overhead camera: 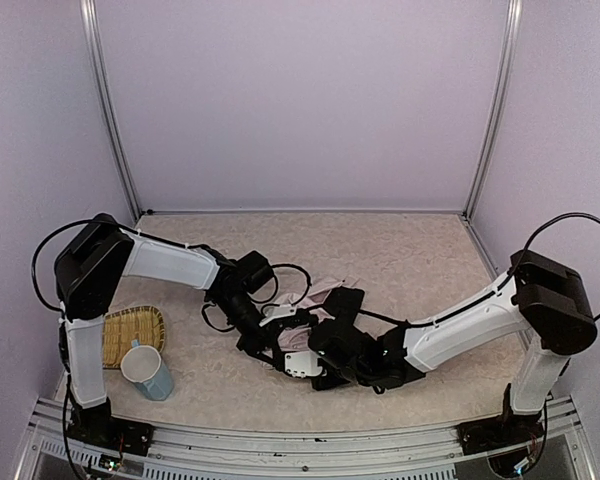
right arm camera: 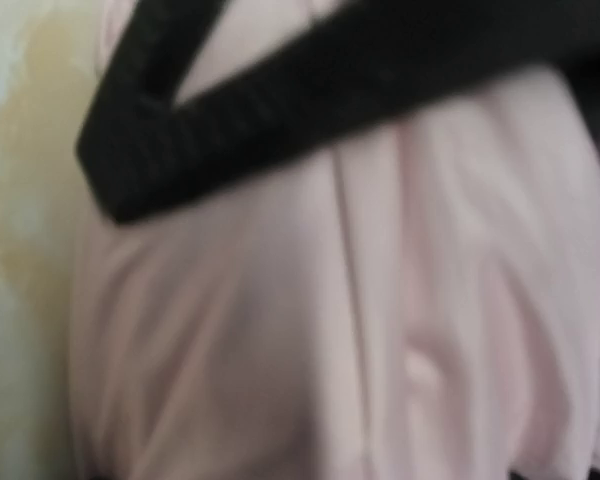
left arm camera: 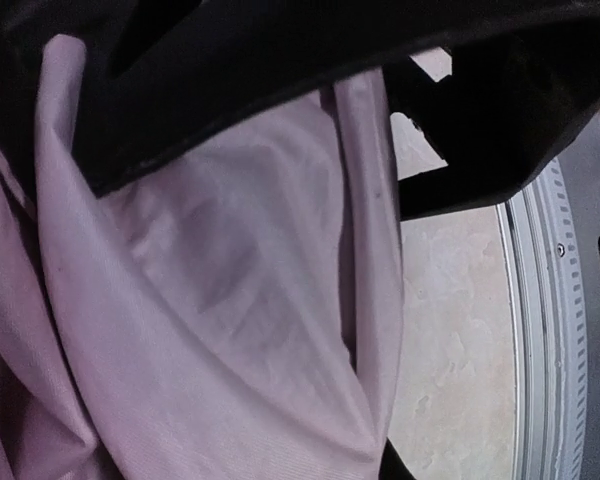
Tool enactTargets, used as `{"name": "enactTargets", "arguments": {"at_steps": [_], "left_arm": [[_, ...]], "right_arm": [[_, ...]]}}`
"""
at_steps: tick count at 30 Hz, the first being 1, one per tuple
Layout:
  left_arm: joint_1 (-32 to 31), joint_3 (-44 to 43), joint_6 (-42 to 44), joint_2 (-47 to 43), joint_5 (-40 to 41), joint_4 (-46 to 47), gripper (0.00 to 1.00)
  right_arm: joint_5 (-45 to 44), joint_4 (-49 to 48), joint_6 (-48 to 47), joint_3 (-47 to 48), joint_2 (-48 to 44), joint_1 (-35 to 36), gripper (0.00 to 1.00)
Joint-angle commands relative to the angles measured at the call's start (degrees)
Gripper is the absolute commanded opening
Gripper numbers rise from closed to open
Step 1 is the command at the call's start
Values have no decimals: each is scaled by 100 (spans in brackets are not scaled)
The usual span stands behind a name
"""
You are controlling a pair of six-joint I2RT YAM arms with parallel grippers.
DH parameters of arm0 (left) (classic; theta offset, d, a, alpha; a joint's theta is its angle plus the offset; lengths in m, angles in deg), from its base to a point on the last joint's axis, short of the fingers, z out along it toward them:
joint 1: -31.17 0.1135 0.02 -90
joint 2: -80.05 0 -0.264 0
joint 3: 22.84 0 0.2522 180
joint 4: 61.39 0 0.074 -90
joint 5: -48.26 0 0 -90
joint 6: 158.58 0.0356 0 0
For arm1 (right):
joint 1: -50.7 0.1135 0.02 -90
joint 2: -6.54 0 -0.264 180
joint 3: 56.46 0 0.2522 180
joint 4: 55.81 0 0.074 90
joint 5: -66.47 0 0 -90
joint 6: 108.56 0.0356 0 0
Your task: Put away the umbrella
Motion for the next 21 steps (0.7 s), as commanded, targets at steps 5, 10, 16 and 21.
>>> {"name": "enactTargets", "arguments": {"at_steps": [5, 10, 16, 21], "left_arm": [[-59, 17, 28, 345, -14, -923, 26], [97, 451, -579, -487, 302, 435, 63], [367, 1827, -1202, -2281, 783, 3151, 82], [295, 2812, -723, -3673, 1507, 3850, 82]], "right_arm": [[93, 910, 140, 559, 449, -5, 46], [914, 1441, 711, 643, 370, -128, 23], [2506, 2581, 1492, 976, 465, -552, 16], [4138, 3175, 1985, 1159, 514, -1026, 15]]}}
